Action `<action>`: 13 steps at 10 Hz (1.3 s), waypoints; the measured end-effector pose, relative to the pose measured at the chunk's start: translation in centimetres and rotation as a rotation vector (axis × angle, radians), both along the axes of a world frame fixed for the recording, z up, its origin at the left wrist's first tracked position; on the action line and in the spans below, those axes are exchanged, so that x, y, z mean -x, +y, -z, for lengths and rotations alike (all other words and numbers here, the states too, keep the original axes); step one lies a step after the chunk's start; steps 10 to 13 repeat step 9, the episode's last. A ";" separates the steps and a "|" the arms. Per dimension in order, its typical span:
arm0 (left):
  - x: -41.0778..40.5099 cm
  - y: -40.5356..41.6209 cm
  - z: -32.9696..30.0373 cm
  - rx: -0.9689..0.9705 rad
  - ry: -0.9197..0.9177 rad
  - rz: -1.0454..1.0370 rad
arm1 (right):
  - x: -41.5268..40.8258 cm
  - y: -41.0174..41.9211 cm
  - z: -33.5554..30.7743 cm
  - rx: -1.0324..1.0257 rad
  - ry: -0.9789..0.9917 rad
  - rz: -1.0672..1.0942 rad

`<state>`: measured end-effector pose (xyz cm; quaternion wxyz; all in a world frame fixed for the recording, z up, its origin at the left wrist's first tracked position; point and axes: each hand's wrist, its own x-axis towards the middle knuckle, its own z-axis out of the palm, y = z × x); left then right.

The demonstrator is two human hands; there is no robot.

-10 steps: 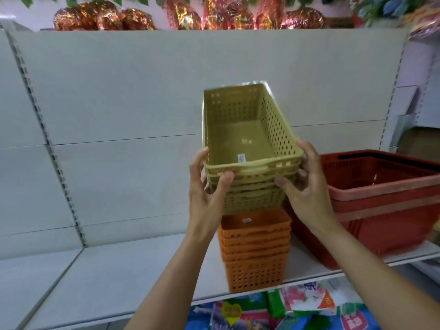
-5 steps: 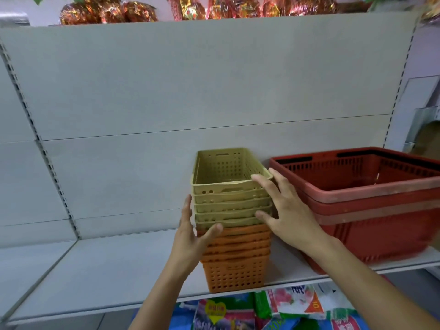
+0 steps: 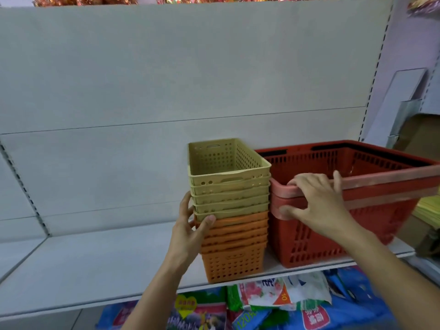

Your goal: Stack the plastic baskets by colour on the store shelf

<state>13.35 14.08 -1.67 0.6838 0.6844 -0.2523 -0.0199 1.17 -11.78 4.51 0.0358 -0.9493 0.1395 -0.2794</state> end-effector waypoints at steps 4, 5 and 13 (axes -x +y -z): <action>0.9 -1.0 0.2 -0.026 0.009 -0.054 | -2.6 0.0 0.6 0.107 -0.082 -0.047; 1.0 -1.2 0.3 -0.074 0.002 -0.112 | -2.0 0.9 0.2 0.108 -0.011 -0.037; 9.0 3.8 2.5 -0.461 -0.097 -0.051 | 5.4 8.4 0.9 -0.117 0.285 -0.141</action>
